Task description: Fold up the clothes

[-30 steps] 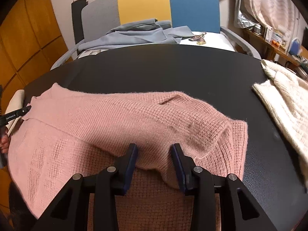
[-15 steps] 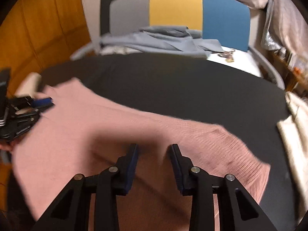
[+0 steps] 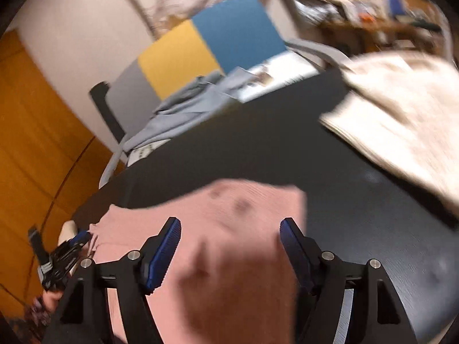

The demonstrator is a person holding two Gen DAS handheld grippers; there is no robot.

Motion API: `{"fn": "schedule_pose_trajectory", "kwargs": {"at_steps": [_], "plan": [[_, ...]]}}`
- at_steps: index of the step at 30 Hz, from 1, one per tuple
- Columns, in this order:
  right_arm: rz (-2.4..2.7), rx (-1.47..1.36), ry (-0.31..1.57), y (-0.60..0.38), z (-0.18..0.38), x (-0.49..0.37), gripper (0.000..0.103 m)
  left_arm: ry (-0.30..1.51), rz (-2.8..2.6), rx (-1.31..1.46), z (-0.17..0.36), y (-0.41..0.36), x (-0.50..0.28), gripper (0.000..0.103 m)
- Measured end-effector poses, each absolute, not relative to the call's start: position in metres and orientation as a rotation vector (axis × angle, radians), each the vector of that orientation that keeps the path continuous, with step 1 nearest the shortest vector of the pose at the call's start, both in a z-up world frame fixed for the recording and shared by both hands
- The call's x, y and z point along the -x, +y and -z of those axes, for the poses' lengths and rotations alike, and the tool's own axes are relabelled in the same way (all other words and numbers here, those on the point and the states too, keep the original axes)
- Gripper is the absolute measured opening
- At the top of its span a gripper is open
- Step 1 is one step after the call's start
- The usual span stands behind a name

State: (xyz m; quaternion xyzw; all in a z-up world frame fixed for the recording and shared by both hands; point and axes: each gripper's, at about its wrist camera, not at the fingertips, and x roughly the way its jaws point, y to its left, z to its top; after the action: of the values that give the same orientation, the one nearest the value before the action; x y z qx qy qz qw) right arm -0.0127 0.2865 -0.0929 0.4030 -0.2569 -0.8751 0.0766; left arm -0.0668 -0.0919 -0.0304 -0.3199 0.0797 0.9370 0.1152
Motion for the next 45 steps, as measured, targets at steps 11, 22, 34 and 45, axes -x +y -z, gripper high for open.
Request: {"fn": "schedule_pose_trajectory", "kwargs": {"at_steps": [11, 22, 34, 45], "plan": [[2.505, -1.192, -1.186, 0.34, 0.117, -0.039, 0.05, 0.401, -2.631, 0.923, 0.071, -0.012, 0.006, 0.024], [2.48, -1.108, -1.297, 0.352, 0.105, -0.045, 0.019, 0.265, -2.655, 0.77, 0.039, 0.018, -0.019, 0.024], [2.355, -1.075, -1.463, 0.374, 0.071, -0.064, 0.019, 0.427, -2.602, 0.764, 0.047, 0.043, -0.034, 0.026], [2.183, -1.12, -1.287, 0.224, -0.007, 0.014, 0.019, -0.095, -2.862, 1.068, 0.075, -0.163, 0.004, 0.026]]}}
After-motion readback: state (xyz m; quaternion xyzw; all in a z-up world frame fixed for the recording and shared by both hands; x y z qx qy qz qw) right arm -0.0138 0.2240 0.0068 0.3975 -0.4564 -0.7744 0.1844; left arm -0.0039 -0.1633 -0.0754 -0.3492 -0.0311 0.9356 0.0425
